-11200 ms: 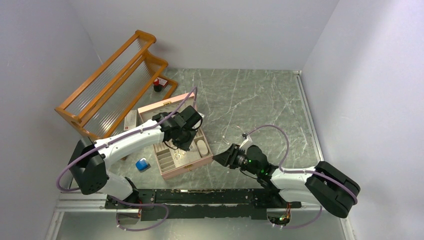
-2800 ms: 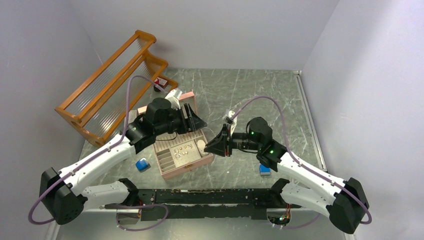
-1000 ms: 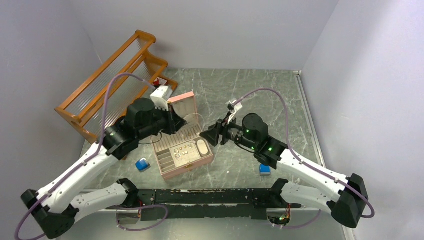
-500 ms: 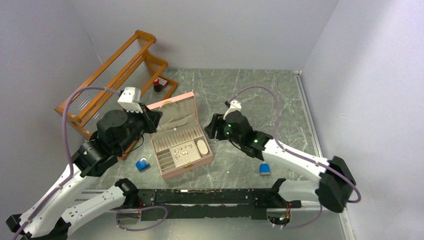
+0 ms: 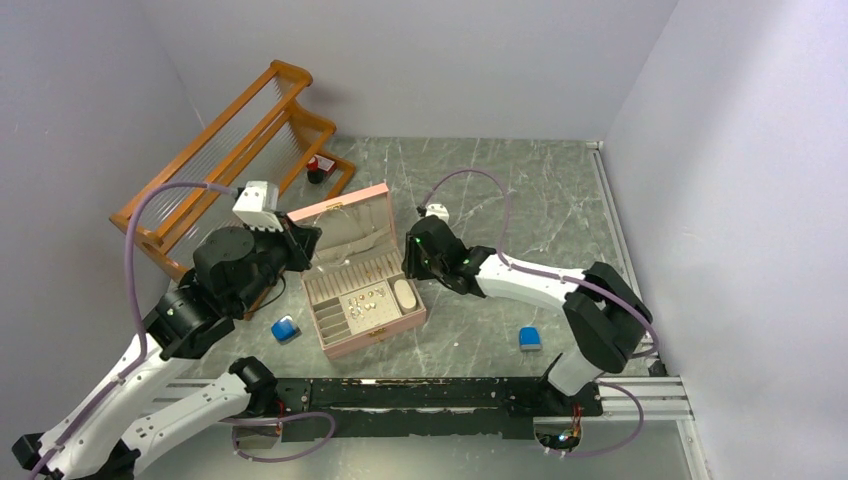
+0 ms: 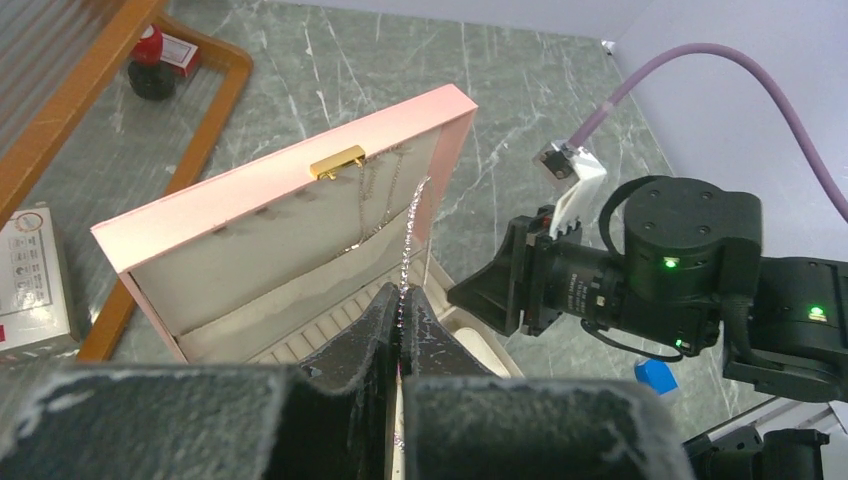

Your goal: Organize the mixed jewelry

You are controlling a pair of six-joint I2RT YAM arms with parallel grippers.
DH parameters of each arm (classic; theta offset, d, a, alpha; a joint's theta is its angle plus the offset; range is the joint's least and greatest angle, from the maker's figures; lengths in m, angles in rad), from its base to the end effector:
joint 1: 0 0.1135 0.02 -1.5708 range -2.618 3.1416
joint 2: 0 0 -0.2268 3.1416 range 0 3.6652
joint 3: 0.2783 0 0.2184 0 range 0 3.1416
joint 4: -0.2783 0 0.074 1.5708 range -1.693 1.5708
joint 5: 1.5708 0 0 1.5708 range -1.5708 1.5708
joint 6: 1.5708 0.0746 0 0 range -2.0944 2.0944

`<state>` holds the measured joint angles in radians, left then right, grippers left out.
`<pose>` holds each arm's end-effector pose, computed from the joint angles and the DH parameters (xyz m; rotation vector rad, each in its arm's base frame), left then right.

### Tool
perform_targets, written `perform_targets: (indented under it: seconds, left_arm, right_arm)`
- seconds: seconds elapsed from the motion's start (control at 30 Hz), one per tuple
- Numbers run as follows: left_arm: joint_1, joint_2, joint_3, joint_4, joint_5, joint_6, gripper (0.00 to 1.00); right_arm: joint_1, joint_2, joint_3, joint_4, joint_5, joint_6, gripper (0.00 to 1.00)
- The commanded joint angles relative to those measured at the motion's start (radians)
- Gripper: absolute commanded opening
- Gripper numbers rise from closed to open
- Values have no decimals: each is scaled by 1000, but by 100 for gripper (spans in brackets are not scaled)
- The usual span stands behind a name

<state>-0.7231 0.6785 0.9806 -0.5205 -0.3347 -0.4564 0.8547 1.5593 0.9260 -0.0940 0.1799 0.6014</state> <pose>0.1415 -0.0922 0.3443 -0.0025 1.8102 -0.5487 0.2282 0.2419 0.1664 -0.2019 2.3370 0.5419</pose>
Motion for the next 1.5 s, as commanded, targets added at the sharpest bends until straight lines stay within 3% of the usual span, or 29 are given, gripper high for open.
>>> perform_targets:
  seconds: [0.0,0.2,0.6,0.67,0.83,1.07,1.17,1.33,1.47]
  left_arm:
    - [5,9,-13,40,26,-10,5]
    - [5,25,-12,50,71,-9,5]
    - [6,52,-58,176,232,13,5]
    - [6,61,-71,200,243,8,5]
    - [5,83,-91,247,261,-2,5]
    - [5,101,-122,310,279,-7,5]
    - [5,113,-141,371,270,-12,5]
    - [5,157,-165,496,274,-33,5]
    - [6,196,-175,562,313,-31,5]
  right_arm:
    - [-8,54,24,33,-13,-12,36]
    - [-18,59,12,-14,90,24,9]
    - [-82,-178,-174,-114,232,110,5]
    - [-86,-208,-201,-115,224,113,8]
    - [-103,-266,-188,-164,225,132,29]
    - [-108,-430,-116,-218,188,103,51]
    - [-108,-522,-158,-97,68,21,56]
    - [-107,-601,-281,243,-250,-66,64]
    - [-106,-582,-297,384,-345,-44,68]
